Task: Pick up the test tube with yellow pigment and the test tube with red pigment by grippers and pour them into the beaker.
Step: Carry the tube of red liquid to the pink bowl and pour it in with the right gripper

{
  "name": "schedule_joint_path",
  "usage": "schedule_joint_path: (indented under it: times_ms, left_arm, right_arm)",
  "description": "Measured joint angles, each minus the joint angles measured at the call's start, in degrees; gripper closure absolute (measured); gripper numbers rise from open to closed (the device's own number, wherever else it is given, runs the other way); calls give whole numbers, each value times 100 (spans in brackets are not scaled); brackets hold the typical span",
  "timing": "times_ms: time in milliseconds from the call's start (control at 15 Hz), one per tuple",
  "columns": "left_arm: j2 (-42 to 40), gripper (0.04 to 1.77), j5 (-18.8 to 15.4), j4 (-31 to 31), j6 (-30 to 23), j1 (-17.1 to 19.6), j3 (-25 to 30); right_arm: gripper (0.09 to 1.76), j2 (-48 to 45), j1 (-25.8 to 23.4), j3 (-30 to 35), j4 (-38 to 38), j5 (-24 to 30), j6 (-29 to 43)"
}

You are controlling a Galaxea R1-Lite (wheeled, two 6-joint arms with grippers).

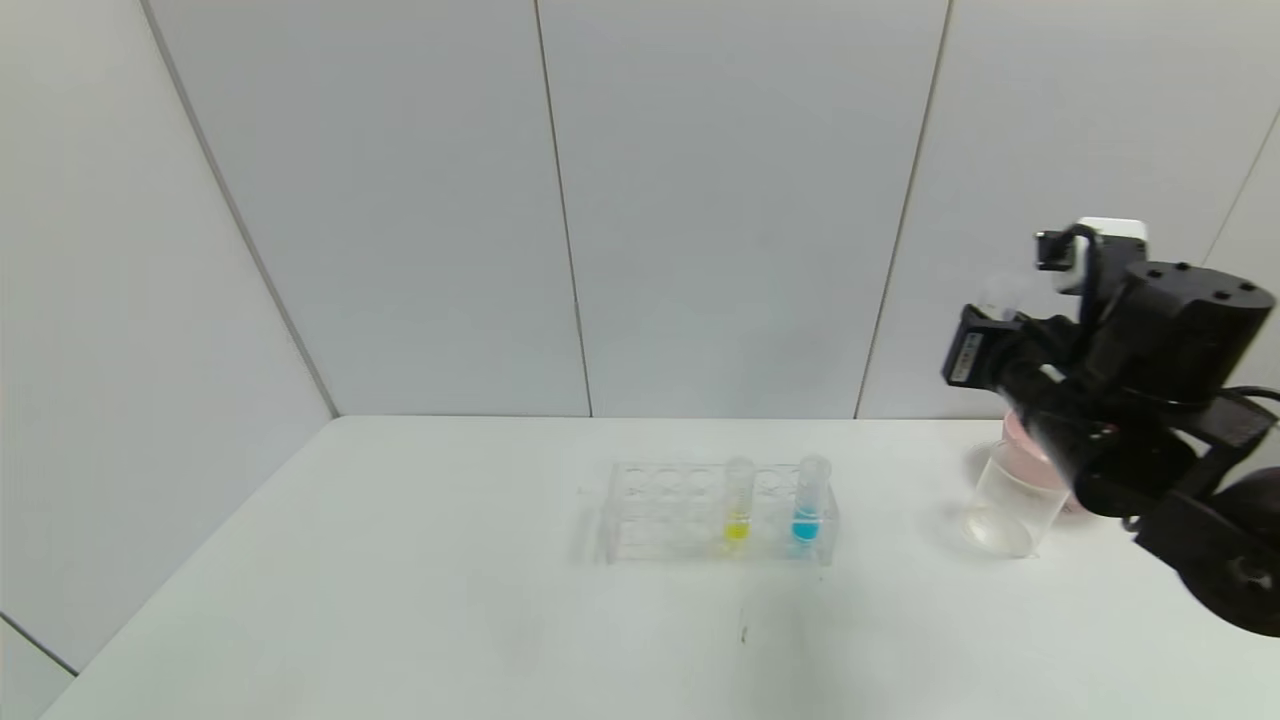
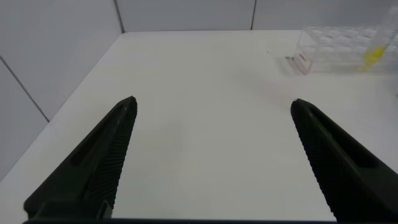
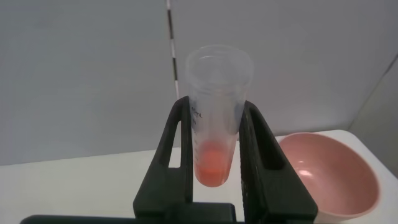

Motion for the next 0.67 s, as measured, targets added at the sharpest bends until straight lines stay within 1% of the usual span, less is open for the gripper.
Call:
schedule_joint_path:
  times_ms: [133, 200, 333, 400, 467, 533, 600, 667]
  left_arm:
    - [0, 5, 0, 0, 0, 0, 0]
    - [0, 5, 0, 0, 0, 0, 0]
    - [0, 5, 0, 0, 0, 0, 0]
    - [0, 5, 0, 0, 2, 0, 0]
    - [0, 5, 0, 0, 2, 0, 0]
    - [0, 5, 0, 0, 0, 0, 0]
    - [0, 5, 0, 0, 0, 0, 0]
    - [0, 5, 0, 0, 0, 0, 0]
  right_arm:
    - [136, -325, -957, 567, -327, 925, -6]
    - [136, -428, -1442, 788, -516, 1512, -45]
    - [136, -534, -2306, 1014, -709, 2708, -284]
    - [136, -555, -2717, 1056, -762, 3418, -508]
    - [136, -557, -3118, 1061, -795, 4155, -842]
    - [136, -540, -3428, 1039, -808, 4693, -1304]
    - [136, -502, -3662, 995, -822, 5025, -1781]
    - [136, -441, -3819, 940, -822, 5208, -2252]
